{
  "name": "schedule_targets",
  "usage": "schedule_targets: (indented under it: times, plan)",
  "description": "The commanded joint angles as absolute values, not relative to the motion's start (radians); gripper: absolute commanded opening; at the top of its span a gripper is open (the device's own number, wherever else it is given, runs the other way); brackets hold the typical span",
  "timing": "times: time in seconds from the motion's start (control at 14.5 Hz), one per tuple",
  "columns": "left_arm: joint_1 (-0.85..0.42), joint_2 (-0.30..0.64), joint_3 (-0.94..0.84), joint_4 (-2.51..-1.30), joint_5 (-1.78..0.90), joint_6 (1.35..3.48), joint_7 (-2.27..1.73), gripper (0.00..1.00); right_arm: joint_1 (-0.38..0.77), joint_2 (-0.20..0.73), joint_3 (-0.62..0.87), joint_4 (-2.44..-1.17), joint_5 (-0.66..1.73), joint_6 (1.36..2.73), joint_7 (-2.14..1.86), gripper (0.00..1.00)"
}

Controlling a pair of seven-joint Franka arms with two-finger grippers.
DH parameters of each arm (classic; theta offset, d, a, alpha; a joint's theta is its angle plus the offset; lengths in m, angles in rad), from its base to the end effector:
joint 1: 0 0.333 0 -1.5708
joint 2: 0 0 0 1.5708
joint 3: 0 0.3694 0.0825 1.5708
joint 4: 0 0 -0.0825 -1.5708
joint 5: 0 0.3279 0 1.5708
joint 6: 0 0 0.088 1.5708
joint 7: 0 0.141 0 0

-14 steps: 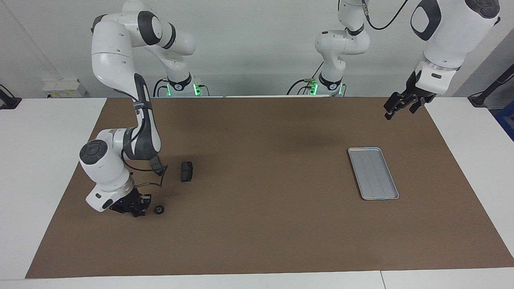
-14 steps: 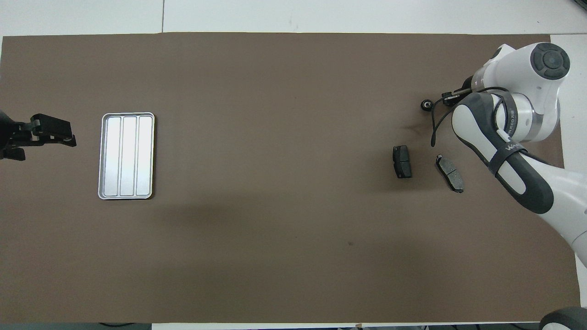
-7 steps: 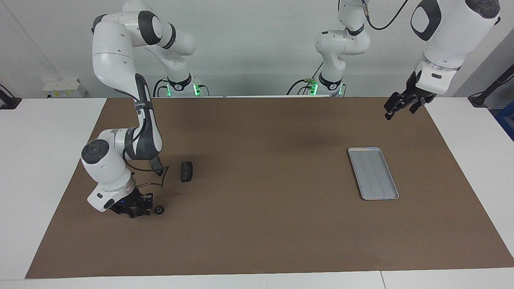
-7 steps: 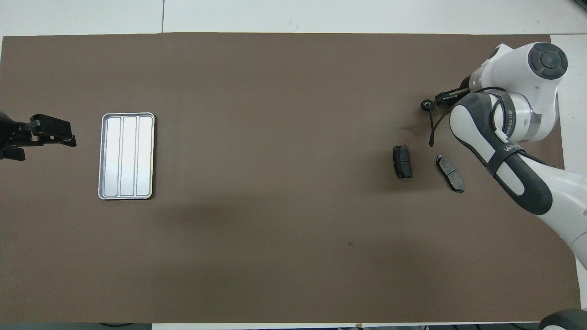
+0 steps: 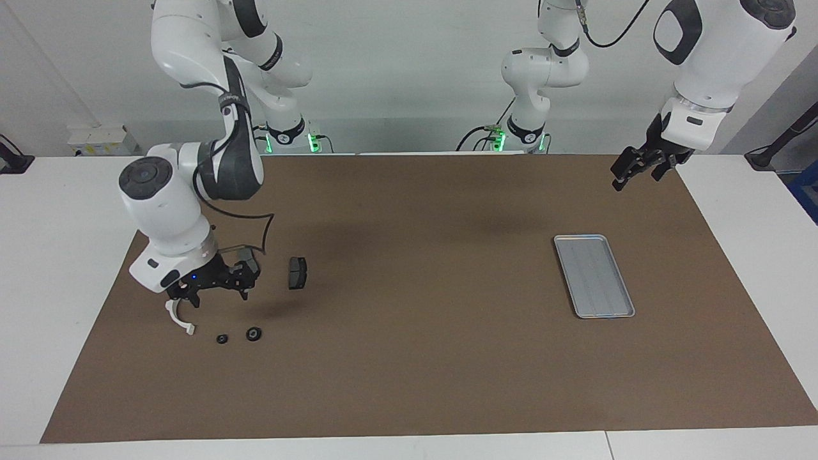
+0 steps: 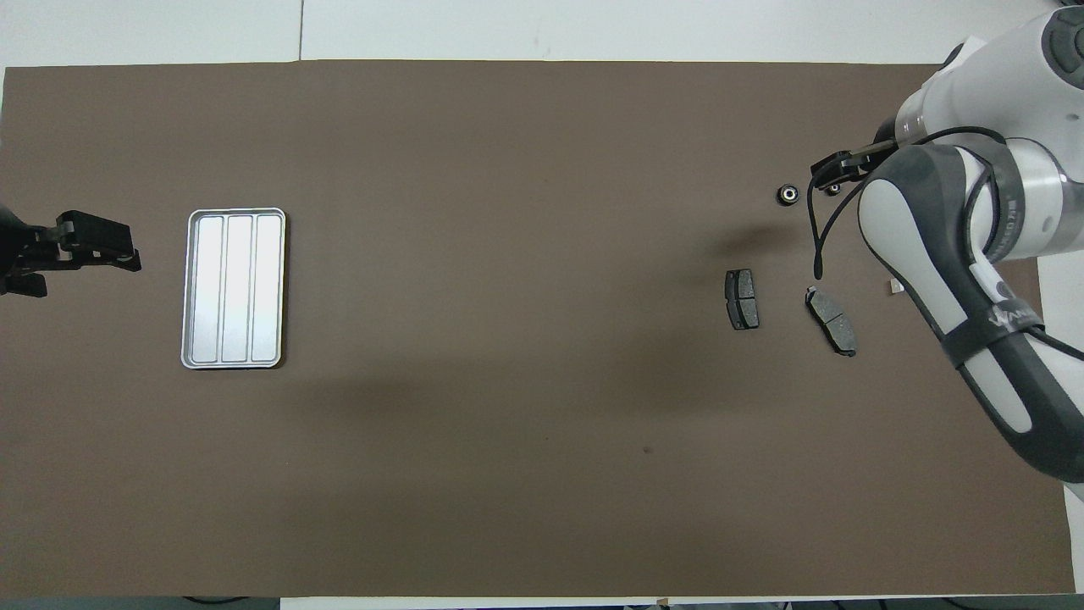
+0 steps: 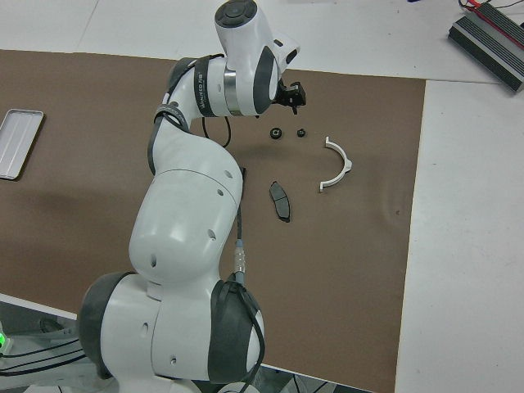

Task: Place bearing gear from tray to pile

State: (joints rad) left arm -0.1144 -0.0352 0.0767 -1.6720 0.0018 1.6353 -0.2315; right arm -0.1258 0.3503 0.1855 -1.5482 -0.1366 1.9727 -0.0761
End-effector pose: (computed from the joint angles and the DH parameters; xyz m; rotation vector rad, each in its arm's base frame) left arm 0.4896 -0.0175 0.6246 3.1262 0.3036 -0.0027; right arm 0.6392 0.0079 0.4934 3.0624 0.2619 0.1233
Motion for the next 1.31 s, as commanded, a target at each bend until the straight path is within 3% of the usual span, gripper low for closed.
schedule_targets:
  times: [0.0,0.62,0.69,0.83,0.9,1.24]
  plan:
    - [-0.104,-0.060,0.071,-1.697,-0.014,1.629,-0.224,1.00,-0.124,0.260,0.189,-1.554,-0.124,1.881,-0.066,1.00]
    - [-0.104,-0.060,0.071,-1.697,-0.014,1.629,-0.224,1.00,-0.120,0.063,0.204,-1.554,-0.120,1.694,-0.120,1.00]
    - [-0.104,-0.060,0.071,-1.697,-0.014,1.629,-0.224,1.00,-0.074,0.051,0.165,-1.552,-0.108,1.677,-0.115,1.00]
    - [-0.104,-0.060,0.071,-1.697,-0.014,1.629,-0.224,1.00,0.108,0.032,-0.072,-1.552,-0.010,1.648,-0.109,1.00]
    - [-0.104,-0.060,0.071,-1.697,-0.014,1.629,-0.224,1.00,0.147,0.029,-0.137,-1.554,0.014,1.644,-0.109,1.00]
    - [-0.104,-0.060,0.071,-1.697,-0.014,1.629,-0.224,1.00,0.144,-0.040,-0.146,-1.641,0.021,1.663,-0.109,1.00]
